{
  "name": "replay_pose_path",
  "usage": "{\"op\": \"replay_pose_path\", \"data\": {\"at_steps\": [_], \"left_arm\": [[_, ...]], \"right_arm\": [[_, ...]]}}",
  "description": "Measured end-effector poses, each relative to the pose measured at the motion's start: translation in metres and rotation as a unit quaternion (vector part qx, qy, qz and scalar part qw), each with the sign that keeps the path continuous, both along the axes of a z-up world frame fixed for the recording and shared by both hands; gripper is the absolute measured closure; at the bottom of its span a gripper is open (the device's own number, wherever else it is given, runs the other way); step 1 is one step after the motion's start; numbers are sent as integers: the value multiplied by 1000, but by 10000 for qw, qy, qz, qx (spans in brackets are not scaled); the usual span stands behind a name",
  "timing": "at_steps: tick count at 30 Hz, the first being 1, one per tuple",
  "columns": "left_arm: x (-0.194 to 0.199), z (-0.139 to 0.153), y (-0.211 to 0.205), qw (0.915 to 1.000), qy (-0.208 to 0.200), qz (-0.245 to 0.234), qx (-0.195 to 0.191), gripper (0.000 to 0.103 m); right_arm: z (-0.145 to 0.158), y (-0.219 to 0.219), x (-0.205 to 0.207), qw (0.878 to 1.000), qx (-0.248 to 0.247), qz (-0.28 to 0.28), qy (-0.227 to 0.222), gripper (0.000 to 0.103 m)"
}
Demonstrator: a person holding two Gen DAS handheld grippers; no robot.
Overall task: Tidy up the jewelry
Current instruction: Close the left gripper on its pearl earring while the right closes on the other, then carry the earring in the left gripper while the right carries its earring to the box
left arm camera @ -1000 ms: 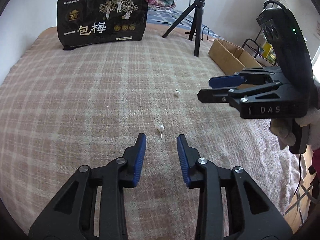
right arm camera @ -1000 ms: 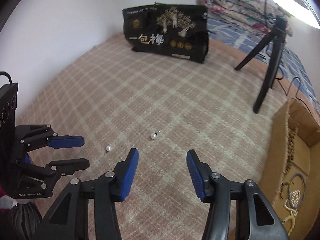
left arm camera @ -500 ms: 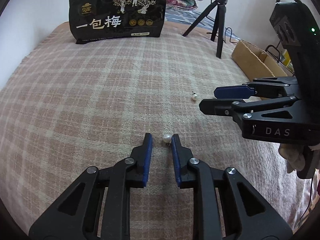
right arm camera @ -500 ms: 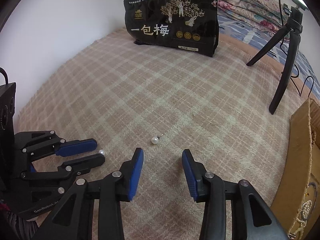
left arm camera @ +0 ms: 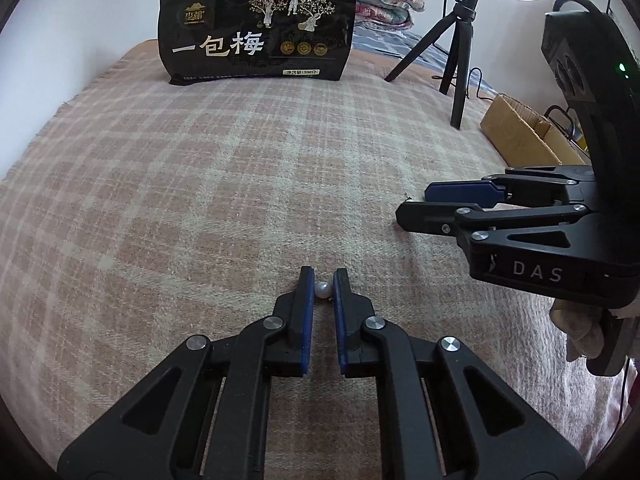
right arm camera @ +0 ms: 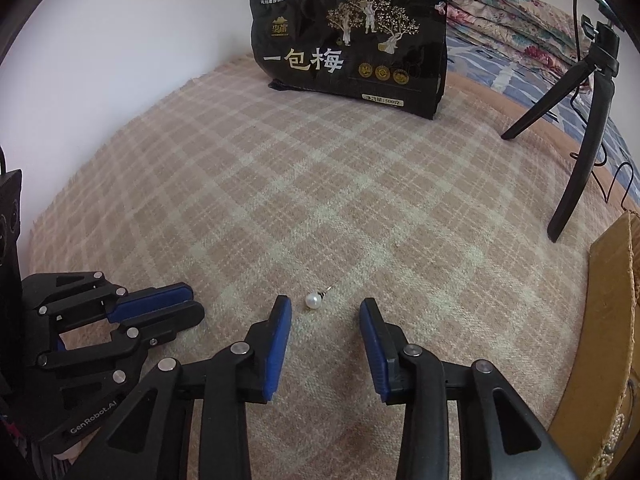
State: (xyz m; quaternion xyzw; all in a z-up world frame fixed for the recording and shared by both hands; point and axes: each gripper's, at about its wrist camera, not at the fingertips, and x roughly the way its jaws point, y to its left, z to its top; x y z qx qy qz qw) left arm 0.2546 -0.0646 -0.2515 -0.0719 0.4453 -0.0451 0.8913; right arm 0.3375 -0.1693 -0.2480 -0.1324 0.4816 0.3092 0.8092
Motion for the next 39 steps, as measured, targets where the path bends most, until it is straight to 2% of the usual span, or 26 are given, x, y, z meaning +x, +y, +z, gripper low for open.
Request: {"op": "replay_pose_path", "data": {"at_steps": [6,11,26,39], "left_arm": [[-1,0,1,10000,5,43,-56,95],[1,1,5,9999,24,88,-118,95],[-7,11,22,9994,56,267,-234,96],[-22,53,23,9992,-261,205,-223,96]], "right_arm": [[-1,9,-1,9999,-105,91,-80,80],[-2,12,-3,9998,-112,122,-95,95],[24,4,-19,9997,-14,-45,-232,96],[68,-16,-42,9983,95,-274,-496,96]]}}
